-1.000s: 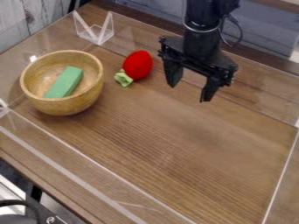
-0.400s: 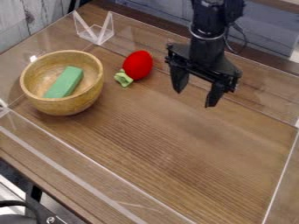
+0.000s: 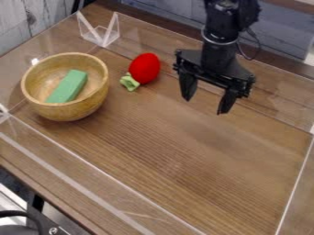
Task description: Put the green block in the brown bowl
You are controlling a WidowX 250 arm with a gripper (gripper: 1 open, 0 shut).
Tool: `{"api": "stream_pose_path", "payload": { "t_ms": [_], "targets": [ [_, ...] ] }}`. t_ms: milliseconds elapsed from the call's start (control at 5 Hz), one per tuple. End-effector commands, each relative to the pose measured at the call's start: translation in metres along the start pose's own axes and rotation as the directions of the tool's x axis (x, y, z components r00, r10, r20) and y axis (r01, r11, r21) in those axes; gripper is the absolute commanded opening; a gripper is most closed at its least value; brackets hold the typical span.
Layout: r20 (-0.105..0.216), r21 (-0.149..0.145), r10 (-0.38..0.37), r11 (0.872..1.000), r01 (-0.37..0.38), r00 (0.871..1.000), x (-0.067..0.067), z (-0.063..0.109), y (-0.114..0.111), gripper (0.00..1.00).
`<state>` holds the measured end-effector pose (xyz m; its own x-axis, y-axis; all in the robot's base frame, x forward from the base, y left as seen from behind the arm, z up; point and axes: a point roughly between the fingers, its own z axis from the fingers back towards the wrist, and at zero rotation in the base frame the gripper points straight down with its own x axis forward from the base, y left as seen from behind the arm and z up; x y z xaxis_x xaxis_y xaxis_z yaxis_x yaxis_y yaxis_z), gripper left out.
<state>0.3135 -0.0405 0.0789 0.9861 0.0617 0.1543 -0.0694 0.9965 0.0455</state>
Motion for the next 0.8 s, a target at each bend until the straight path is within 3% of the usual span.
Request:
{"api": "stream_pose_path", "payload": {
  "t_ms": [0, 200, 400, 600],
  "targets": [
    [0.062, -0.016, -0.003, 1.0, 0.004, 0.998, 0.006, 0.022, -0.008, 1.0],
    [0.072, -0.025, -0.001, 1.0, 0.003, 0.997, 0.003, 0.028, -0.01, 0.0],
    [0.079, -0.02, 0.019, 1.0, -0.018, 0.997, 0.009, 0.025, -0.01, 1.0],
    [0.08, -0.011, 0.034, 0.999, -0.034, 0.996, 0.015, 0.019, -0.011, 1.0]
  ]
}}
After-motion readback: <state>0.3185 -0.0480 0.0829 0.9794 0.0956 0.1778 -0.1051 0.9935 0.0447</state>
